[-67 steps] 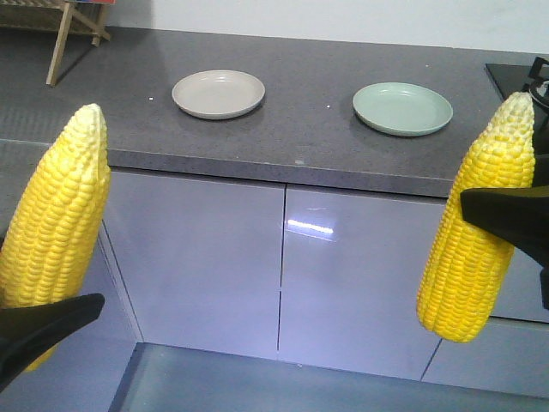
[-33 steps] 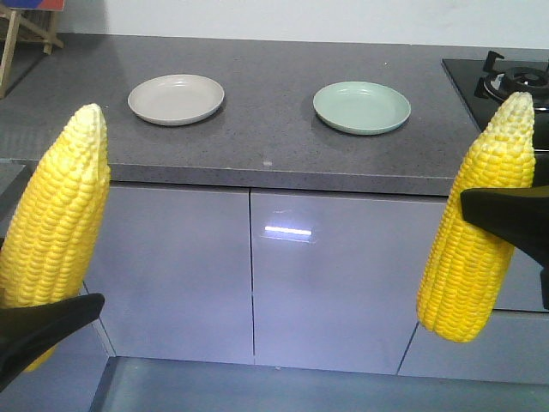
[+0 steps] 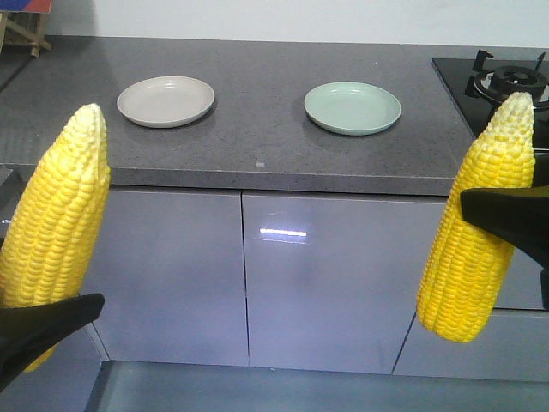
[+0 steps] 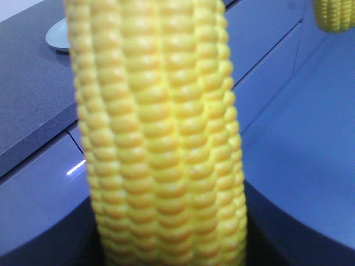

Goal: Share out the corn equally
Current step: 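Drive the base toward the counter with the two empty plates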

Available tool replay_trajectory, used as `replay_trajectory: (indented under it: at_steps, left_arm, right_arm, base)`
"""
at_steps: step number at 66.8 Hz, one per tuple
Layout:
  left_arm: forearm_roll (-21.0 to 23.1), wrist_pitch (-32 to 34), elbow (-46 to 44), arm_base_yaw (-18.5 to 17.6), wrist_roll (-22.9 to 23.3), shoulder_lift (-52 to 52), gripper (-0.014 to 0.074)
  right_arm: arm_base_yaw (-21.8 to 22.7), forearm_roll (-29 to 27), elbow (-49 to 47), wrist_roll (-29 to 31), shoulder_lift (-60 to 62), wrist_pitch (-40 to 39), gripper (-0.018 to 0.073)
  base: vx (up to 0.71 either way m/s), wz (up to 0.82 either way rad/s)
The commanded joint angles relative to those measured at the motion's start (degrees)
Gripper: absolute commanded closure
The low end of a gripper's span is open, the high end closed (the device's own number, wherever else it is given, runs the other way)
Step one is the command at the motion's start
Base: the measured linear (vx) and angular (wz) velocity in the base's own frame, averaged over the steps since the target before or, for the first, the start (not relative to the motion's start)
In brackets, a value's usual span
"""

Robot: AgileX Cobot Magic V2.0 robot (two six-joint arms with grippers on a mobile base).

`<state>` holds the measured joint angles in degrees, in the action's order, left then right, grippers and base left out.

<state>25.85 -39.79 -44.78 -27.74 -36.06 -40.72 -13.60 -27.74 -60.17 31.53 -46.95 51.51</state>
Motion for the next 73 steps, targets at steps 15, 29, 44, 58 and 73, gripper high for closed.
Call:
replay_trajectory:
  at_steps: [15,29,44,58,73]
  left_arm:
    - [1.81,3.58,-1.34,0.01,0.14,0.14,0.0325]
    - [1.81,3.46,-1.34,0.01,0.14,0.14,0.0325]
    - [1.81,3.34,-1.34,0.01,0.14,0.14,0.0325]
    - [1.81,2.63,-1.34,0.01,0.14,0.14,0.0325]
    - [1.81,2.63,-1.34,0.01,0.14,0.14,0.0325]
  right_arm:
    - [0.05,-1.37,-1.47,0.27,0.24,-3.7,0.0447]
    - [0.05,-1.37,-1.47,0.27,0.24,-3.7,0.0447]
    - [0.05,-1.37,-1.47,0.27,0.24,-3.7,0.0447]
    - [0.05,-1.37,-1.47,0.27,0.24,-3.69,0.0447]
    - [0.05,-1.37,-1.47,0.27,0.24,-3.69,0.0447]
  base:
    - [0.0,-0.01]
    - [0.01,-0.03]
    - [0.02,-0.07]
    - [0.05,-0.14]
    - [0.08,-0.16]
